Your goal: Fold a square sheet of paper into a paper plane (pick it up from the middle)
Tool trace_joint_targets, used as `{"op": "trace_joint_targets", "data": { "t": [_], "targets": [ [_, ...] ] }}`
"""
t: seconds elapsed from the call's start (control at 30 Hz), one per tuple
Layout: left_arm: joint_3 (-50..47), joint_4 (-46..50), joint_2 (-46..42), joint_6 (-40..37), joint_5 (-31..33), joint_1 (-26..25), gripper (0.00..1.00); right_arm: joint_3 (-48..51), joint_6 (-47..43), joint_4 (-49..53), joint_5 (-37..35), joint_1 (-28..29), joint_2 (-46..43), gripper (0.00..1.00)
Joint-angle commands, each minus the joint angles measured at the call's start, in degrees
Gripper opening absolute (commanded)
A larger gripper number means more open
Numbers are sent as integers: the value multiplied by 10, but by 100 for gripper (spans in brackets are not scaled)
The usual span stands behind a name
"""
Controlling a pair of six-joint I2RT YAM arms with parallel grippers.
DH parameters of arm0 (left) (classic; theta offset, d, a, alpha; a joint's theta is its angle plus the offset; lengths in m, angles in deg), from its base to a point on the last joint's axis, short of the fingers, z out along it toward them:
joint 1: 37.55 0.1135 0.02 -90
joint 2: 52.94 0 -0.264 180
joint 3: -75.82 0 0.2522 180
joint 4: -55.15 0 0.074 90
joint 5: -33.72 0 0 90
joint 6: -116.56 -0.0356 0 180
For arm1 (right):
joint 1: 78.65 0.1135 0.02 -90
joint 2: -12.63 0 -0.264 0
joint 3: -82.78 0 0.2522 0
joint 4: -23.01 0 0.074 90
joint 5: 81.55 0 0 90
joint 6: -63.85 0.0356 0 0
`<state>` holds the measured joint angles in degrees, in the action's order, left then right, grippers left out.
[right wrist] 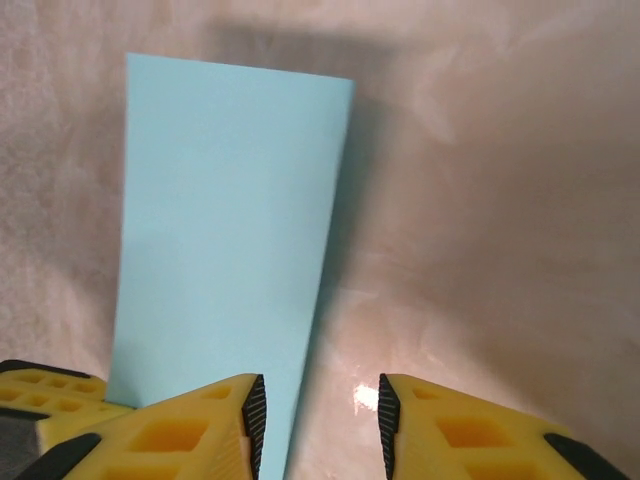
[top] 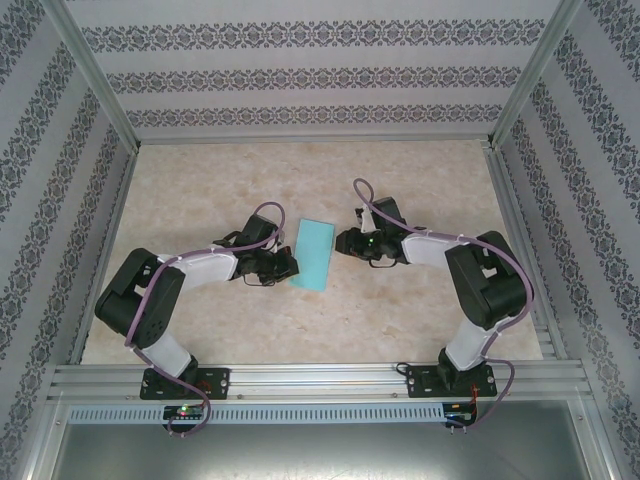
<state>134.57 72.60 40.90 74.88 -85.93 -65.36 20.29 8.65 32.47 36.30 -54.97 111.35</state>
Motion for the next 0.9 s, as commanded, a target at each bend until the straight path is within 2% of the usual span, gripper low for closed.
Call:
{"op": "trace_joint_targets", "data": {
  "t": [0.0, 0.33, 0.63, 0.87],
  "targets": [
    [1, -17, 14, 5, 6, -8, 6, -23, -17, 10, -12, 20, -5, 37],
    [10, -17, 23, 3, 3, -8, 9, -85, -13, -4, -4, 49, 75, 27],
    [17, -14, 26, -2, -3, -8, 21, -113, -38, 30, -26, 51, 114, 23],
    [20, 3, 6, -7, 0, -8, 26, -122, -47, 43, -33, 51, 128, 21]
  ]
}}
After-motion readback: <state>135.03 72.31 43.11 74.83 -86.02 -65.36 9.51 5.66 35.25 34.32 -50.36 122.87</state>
